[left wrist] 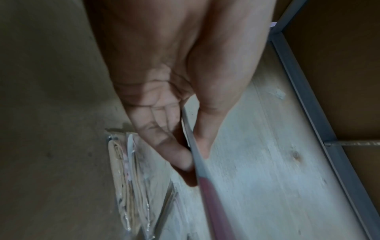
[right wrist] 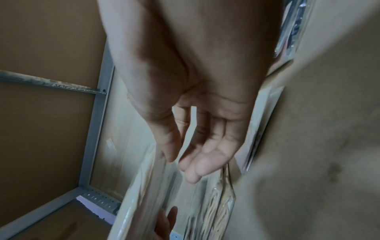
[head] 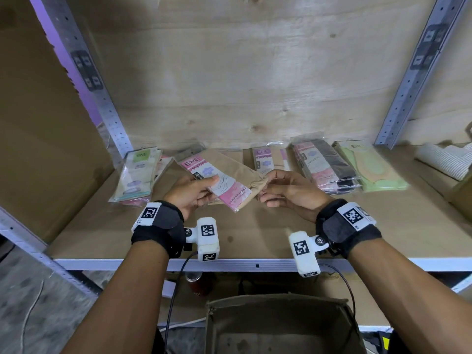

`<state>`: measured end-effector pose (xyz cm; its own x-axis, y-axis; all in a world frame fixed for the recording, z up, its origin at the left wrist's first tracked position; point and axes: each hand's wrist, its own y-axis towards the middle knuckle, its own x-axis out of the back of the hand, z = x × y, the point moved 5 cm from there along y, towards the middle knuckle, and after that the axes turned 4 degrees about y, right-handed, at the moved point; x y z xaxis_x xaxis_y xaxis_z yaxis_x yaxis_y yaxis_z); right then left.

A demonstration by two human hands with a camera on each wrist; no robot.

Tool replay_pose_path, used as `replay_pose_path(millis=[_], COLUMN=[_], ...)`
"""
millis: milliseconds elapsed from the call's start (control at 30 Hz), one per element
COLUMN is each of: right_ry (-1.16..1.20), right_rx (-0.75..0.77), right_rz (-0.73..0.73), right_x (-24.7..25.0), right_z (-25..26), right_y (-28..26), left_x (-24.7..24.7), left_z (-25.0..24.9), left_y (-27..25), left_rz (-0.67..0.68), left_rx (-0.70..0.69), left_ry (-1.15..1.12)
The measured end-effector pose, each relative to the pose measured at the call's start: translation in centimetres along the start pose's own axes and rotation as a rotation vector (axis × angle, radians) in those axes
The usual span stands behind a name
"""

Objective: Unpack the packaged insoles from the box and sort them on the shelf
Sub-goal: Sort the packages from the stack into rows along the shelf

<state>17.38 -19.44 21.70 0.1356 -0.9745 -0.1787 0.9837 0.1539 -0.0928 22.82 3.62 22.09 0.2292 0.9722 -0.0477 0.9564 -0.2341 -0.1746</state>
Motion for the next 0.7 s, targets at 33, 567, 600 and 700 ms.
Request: replay_pose_path(millis=[33,567,600,700], right_ry=[0.012,0.1,0.085,0.117], right_rx=[-0.004,-0.261,-0.258,-0.224], right_rz=[0.012,0.061,0.048,-0.02], right_x=[-0.1,-0.6,-0.6,-0.1], right_z=[0.0,-1.0,-1.1,-1.0], right_y=[0.0,-0.4,-0.5,-0.2], left_x=[-0.1,-0.8,-0.9,-1.2], left_z=[0.0,-0.9,-0.9,-0.7], left_y=[0.0,-0.4,-0.4,-0.7], left_rz=[0.0,-0.001,0.004,0.024], left_rx=[-0.002,-0.091,-0.09,-0.052], left_ry=[0.021,0.304,0.305,0.268])
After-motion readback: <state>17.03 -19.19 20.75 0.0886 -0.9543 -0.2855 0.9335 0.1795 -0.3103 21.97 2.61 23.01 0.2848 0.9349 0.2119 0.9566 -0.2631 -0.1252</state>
